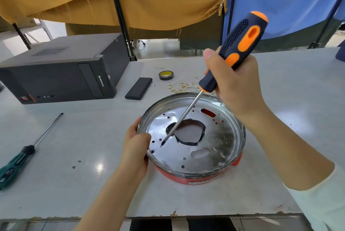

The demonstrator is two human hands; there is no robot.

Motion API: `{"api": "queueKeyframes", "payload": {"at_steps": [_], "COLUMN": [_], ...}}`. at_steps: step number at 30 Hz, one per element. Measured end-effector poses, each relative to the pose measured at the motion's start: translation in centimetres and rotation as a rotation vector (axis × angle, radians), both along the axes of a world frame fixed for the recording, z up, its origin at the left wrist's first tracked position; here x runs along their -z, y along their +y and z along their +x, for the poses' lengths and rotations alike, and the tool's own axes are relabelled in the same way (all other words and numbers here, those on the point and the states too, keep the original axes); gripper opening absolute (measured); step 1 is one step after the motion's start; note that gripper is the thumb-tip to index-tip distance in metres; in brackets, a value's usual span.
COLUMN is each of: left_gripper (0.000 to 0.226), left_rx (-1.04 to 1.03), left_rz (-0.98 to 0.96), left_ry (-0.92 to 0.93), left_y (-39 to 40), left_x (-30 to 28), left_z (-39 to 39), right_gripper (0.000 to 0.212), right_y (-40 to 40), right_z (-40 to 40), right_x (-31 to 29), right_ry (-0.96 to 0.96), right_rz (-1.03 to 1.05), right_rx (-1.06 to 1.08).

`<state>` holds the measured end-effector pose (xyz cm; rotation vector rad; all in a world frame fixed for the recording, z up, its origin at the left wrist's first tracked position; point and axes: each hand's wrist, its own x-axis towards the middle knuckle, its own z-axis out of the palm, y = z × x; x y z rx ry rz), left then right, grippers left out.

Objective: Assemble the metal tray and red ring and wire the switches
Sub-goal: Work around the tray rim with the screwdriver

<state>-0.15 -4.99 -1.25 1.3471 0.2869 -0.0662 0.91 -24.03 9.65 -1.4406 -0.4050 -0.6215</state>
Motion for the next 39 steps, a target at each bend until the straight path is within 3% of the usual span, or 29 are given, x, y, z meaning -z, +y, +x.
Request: {"api": "queueKeyframes", "payload": {"at_steps": [4, 9, 23, 39], "left_gripper": [0.07, 0.07, 0.074, 0.073], "left_rx": [-0.039, -0.059, -0.111, -0.112], "left_rz": [-0.06, -0.104, -0.083, -0.11], "left_ry": [0.011, 0.034, 0.078, 0.09], "left_y": [-0.9, -1.3, -1.8, -1.9], "left_x": [-0.4, -0.5, -0.6, -1.0], "left_z": [0.6, 0.8, 0.6, 0.5], "right_gripper": [0.037, 0.043, 0.043, 0.039], "right_y": [0.4, 1.0, 3.9, 5.0], "right_z": [0.3, 0.7, 1.2, 1.2], "right_x": [-0.1, -0.5, -2.0, -2.1], "right_ry": [0.009, -0.005, -0.041, -0.054], "right_rz": [-0.045, -0.083, -0.35, -0.444], "right_rx": [-0.022, -0.056, -0.115, -0.113]}}
